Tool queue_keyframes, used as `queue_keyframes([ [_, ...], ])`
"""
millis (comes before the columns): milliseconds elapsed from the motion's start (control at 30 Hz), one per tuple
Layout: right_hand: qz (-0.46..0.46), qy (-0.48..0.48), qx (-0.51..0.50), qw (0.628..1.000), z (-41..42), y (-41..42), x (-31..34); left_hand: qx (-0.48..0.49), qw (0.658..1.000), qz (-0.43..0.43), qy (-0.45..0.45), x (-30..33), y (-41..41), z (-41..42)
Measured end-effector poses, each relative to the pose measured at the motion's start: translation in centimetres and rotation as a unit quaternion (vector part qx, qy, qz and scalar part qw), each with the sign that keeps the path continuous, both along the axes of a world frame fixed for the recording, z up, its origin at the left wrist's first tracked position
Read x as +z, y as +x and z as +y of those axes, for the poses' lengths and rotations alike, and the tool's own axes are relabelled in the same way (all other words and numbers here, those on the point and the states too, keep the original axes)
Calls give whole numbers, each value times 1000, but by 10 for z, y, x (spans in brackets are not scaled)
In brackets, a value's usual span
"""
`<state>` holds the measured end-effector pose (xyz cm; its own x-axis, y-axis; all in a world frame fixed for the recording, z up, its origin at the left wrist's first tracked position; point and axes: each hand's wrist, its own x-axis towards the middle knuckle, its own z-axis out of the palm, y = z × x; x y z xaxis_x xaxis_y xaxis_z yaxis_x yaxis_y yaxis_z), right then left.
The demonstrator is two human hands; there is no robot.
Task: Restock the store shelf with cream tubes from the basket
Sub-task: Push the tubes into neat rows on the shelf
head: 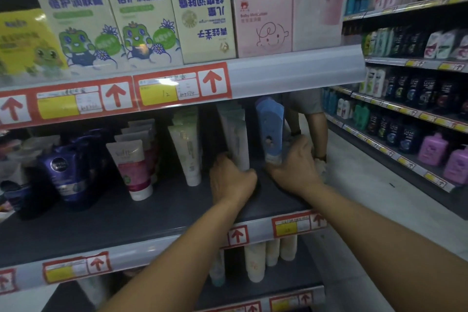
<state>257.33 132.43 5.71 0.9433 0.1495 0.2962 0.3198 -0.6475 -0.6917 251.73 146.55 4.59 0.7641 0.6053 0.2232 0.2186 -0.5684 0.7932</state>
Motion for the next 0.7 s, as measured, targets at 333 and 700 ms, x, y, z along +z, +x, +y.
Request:
queue_keyframes([
  [333,-29,8,-12,999,5,7,-9,-5,1000,-11,-9,-3,0,2],
  [700,-15,13,-20,1000,2,14,-14,1,1000,-3,-13,1,-6,0],
])
